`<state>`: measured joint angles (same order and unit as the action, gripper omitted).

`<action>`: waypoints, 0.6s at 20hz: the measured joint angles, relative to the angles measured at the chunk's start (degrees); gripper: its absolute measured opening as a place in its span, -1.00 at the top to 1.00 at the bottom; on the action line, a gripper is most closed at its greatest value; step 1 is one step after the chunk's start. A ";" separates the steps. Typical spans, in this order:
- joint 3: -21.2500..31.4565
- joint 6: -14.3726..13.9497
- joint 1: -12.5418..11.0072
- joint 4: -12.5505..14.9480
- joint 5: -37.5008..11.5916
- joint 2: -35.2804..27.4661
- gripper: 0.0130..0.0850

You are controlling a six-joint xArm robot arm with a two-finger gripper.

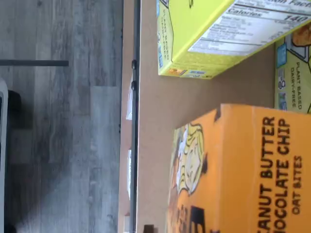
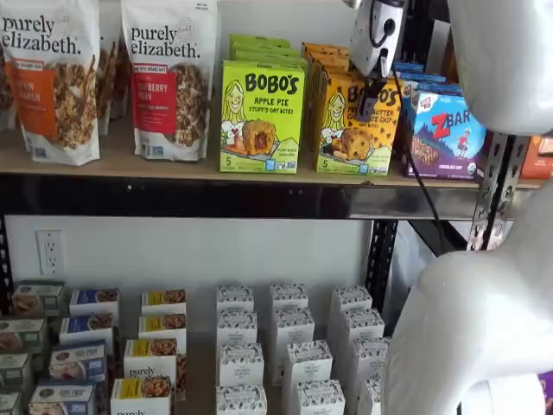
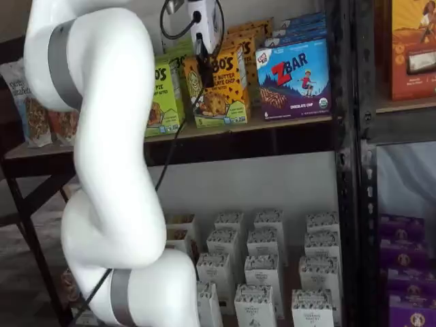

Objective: Pick up the orange box on the top shelf, the fifth box from the left

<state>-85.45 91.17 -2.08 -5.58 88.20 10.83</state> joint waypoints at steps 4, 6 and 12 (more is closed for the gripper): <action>-0.03 0.07 -0.07 -0.02 0.24 -0.01 -0.44; -0.02 0.06 -0.06 0.00 0.32 -0.02 -0.44; 0.39 -0.01 0.00 -0.17 0.04 0.25 -0.44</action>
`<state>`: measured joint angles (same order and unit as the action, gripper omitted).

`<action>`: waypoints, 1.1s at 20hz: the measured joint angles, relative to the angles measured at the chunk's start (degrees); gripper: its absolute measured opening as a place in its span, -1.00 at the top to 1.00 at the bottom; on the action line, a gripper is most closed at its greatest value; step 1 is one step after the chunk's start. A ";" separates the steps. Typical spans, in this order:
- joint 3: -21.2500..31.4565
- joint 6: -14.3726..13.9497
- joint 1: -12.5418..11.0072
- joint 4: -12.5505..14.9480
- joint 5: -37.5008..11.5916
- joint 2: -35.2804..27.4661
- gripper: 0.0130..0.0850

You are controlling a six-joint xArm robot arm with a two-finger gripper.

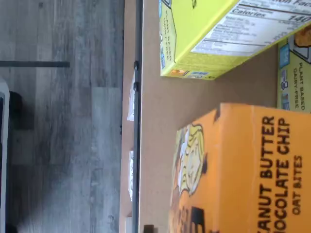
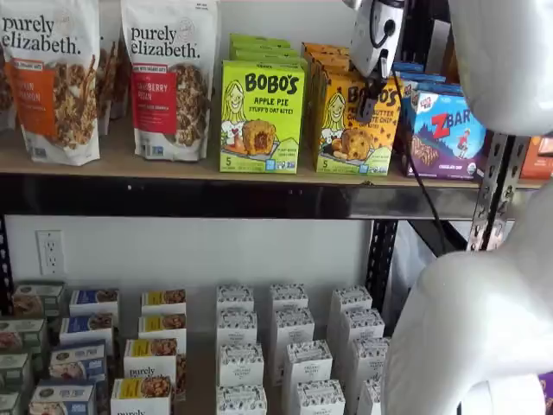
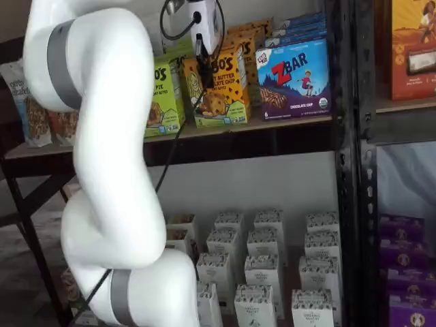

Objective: Pick up the orange box on the top shelf, the fifth box from the left

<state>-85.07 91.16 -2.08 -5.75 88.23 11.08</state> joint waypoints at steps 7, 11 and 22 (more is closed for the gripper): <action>0.30 -0.17 0.20 0.16 -0.23 0.18 -0.33; 0.48 -0.26 0.31 0.29 -0.40 0.27 -0.11; 0.44 -0.20 0.25 0.31 -0.20 0.15 0.22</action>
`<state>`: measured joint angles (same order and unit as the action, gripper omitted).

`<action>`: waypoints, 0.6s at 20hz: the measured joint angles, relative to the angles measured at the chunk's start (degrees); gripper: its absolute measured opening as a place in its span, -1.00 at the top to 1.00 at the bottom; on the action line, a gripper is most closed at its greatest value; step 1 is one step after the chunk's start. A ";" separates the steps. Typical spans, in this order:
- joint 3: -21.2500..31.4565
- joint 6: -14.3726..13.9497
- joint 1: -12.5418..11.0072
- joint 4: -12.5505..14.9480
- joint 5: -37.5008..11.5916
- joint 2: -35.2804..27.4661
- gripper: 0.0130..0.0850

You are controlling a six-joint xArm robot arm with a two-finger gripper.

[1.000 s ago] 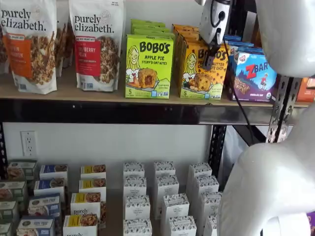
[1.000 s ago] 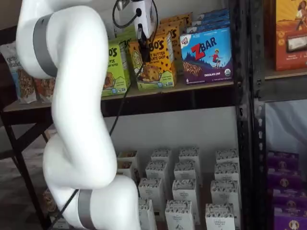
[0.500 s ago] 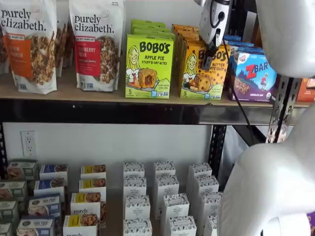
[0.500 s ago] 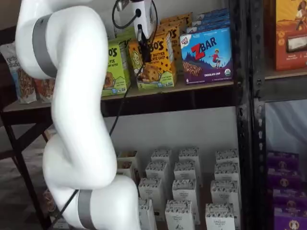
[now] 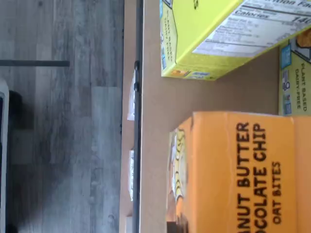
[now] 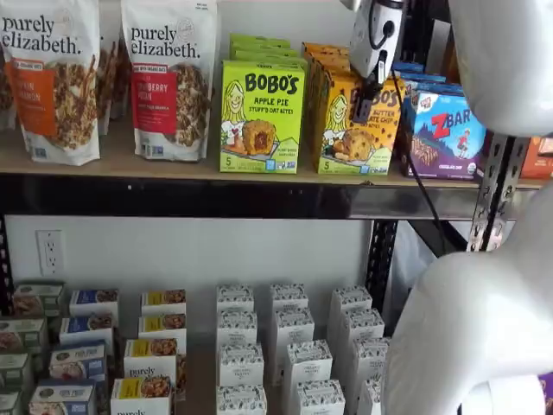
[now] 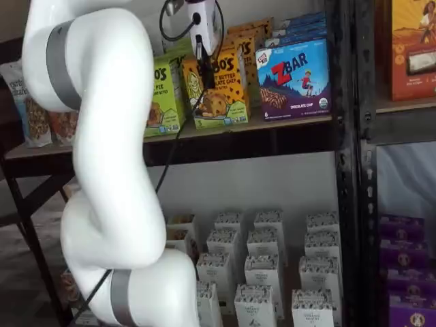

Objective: Pick up the orange box on the top shelf, the fifth box from the left

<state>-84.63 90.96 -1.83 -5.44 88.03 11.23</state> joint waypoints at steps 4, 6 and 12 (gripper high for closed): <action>0.31 0.06 -0.07 -0.02 -0.02 0.32 0.22; 0.77 0.10 -0.11 -0.13 -0.44 0.70 0.22; 1.18 0.29 -0.35 -0.44 -0.40 1.33 0.33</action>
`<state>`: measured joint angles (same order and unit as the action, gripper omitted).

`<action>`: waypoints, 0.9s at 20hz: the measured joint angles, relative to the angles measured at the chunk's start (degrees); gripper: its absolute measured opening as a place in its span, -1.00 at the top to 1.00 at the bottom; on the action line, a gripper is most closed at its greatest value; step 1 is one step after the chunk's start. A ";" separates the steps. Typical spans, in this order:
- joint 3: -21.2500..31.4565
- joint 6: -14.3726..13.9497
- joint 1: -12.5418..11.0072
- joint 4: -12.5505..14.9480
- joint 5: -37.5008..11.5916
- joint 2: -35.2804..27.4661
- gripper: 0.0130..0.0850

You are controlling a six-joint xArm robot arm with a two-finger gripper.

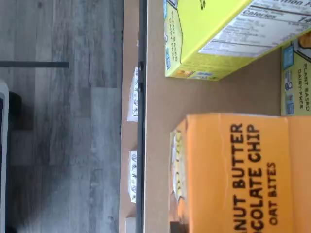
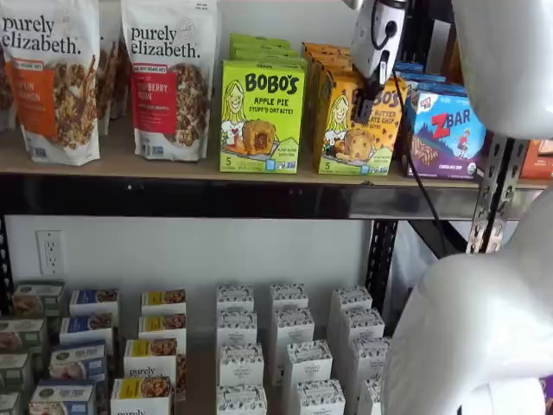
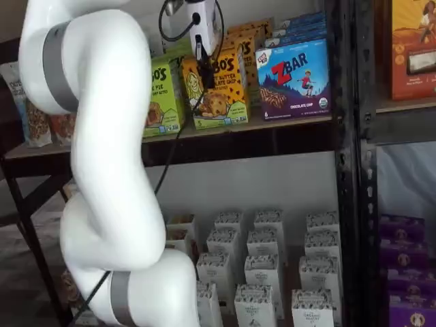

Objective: Pick up the orange box on the top shelf, the fifth box from the left

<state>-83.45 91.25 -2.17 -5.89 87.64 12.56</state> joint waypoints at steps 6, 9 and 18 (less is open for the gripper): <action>-0.66 0.21 -0.41 -0.90 1.21 0.15 0.33; -1.17 0.10 -0.54 -1.84 2.46 0.79 0.33; -1.44 -0.85 -0.15 -2.09 8.56 4.57 0.33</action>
<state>-84.89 90.40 -2.32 -7.98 96.20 17.13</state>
